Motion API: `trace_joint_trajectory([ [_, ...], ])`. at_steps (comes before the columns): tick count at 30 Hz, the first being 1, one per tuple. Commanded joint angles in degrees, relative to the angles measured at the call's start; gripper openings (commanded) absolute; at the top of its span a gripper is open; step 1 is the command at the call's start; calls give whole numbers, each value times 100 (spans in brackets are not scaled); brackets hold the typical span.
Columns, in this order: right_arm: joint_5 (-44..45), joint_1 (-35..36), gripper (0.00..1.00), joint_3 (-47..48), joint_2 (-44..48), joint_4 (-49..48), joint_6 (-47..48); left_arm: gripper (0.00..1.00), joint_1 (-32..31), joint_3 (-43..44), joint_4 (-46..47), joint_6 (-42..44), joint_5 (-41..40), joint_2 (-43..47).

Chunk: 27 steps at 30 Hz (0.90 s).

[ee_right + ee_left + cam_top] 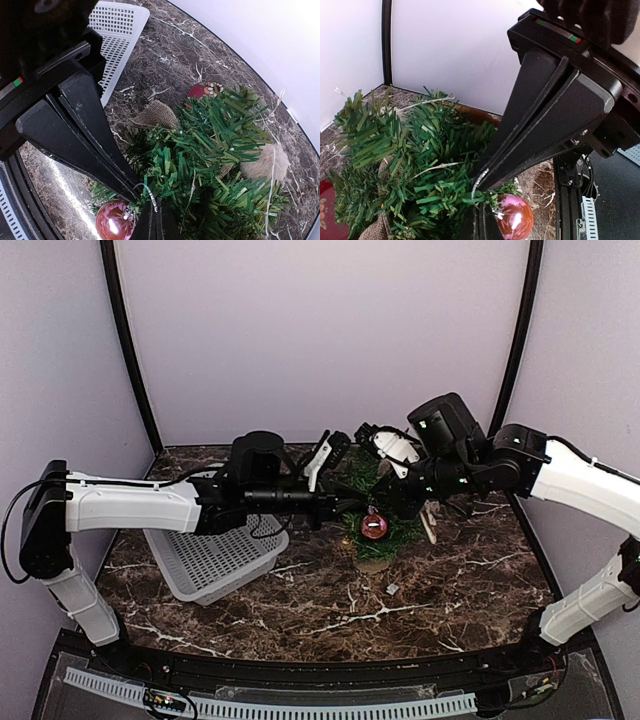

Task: Decorate the small christmas tree

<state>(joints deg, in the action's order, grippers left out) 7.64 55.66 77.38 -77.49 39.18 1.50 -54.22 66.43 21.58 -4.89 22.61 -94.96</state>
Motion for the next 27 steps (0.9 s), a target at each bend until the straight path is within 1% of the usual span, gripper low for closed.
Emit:
trace_joint_trajectory([
  [1,139,-33,0,139,-27,-39,9,0,22,190,-161,55,-53,-35],
  [12,178,-32,0,45,19,-2,-26,0,24,128,-218,14,-89,-50],
  [18,108,-29,8,9,33,40,-44,1,24,116,-254,14,-116,-41],
  [27,-30,-23,14,-12,56,98,-71,14,21,104,-329,-26,-154,-9],
])
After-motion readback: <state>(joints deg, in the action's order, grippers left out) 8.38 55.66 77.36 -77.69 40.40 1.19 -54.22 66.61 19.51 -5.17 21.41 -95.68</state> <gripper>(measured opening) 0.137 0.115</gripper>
